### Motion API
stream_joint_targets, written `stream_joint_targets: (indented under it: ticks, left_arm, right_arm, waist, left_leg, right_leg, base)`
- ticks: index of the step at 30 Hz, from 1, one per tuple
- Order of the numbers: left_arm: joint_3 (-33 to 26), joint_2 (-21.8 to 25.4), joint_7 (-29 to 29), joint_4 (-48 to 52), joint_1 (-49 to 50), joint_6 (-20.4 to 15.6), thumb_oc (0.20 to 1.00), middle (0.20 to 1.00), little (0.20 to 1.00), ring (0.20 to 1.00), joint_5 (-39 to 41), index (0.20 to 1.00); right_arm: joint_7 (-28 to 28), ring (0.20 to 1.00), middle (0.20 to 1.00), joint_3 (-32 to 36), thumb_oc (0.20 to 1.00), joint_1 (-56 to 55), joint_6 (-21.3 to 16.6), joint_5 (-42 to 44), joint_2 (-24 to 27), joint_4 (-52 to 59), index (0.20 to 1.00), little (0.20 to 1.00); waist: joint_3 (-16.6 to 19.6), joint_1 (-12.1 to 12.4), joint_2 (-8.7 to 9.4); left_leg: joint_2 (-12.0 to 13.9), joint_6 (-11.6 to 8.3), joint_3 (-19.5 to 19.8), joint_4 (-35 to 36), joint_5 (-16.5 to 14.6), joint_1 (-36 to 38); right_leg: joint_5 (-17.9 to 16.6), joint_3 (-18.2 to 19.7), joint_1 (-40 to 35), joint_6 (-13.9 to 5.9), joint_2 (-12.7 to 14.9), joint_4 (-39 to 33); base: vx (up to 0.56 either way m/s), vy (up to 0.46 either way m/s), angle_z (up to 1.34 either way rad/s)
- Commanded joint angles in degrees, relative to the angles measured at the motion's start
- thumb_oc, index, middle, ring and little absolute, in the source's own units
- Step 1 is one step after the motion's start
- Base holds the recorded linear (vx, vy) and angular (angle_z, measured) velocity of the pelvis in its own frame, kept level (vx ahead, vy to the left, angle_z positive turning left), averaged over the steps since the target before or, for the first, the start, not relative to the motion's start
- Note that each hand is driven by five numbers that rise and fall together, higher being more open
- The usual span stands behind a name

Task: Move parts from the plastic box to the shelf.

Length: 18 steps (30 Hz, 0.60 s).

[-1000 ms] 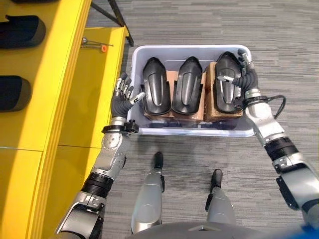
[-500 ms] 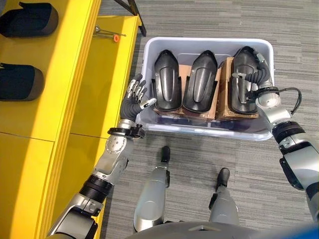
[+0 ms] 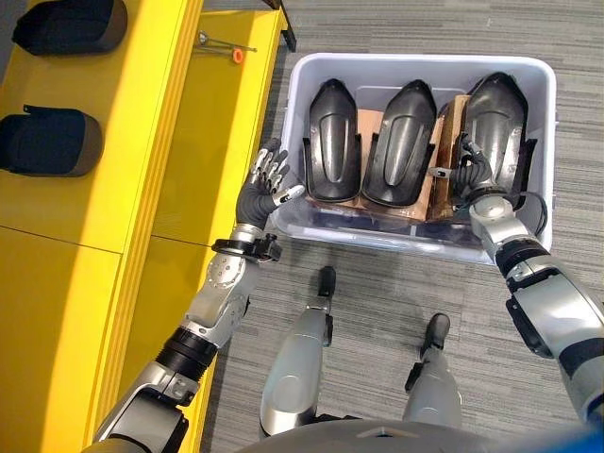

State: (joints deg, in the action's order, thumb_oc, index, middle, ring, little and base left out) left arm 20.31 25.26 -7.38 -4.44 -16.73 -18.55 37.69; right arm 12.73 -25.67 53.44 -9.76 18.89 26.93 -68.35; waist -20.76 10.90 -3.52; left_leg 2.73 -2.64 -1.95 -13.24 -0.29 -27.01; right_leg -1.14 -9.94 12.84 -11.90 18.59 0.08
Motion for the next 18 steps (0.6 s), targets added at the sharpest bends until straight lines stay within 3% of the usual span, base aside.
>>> stream_joint_targets:
  ticks: [1,8,13,18]
  left_arm:
    - [-0.92,-0.22,1.07,3.61,-1.60,-4.10,1.000,1.000,1.000,1.000,0.29,1.000]
    - [-2.41,-0.78,0.36,3.42,-0.47,-4.08,1.000,1.000,1.000,1.000,-0.23,1.000]
    - [-4.59,-0.55,0.32,3.62,0.52,-4.29,1.000,1.000,1.000,1.000,-0.67,1.000]
    - [-6.73,-0.25,-0.22,4.14,2.14,-4.25,1.000,1.000,1.000,1.000,-1.07,1.000]
  right_arm:
    - [-2.60,1.000,1.000,-2.14,1.000,0.14,-1.87,-0.67,-0.23,5.21,1.000,1.000]
    - [-2.64,1.000,1.000,-3.75,1.000,-3.64,-2.17,-3.68,-1.32,13.25,1.000,1.000]
    - [-4.07,1.000,1.000,-5.01,1.000,-8.18,-2.45,-8.46,3.03,22.43,1.000,1.000]
    - [-2.66,1.000,1.000,0.48,1.000,-12.54,-3.84,-8.91,9.38,34.45,1.000,1.000]
  waist:
    - [-0.79,1.24,0.00]
    - [-1.21,0.20,0.52]
    - [-1.10,-1.30,1.41]
    - [-0.91,-2.90,2.45]
  left_leg:
    - [2.81,-1.43,-0.57,-7.30,-2.48,-5.81]
    - [2.88,-1.52,-0.45,-7.56,-2.46,-6.24]
    - [3.17,-1.59,-0.42,-7.47,-2.51,-6.13]
    - [3.67,-1.72,-0.60,-7.58,-2.52,-6.23]
  right_leg:
    - [-1.17,-3.05,-4.16,0.84,2.55,3.92]
    - [-0.82,-2.94,-3.92,1.01,2.33,4.06]
    - [-1.05,-2.82,-3.74,0.96,2.08,4.01]
    - [-1.27,-2.58,-3.49,0.90,1.85,4.04]
  base:
    - [0.00,0.000,0.00]
    - [-0.01,0.004,0.04]
    - [0.00,-0.003,0.02]
    - [0.00,0.000,0.00]
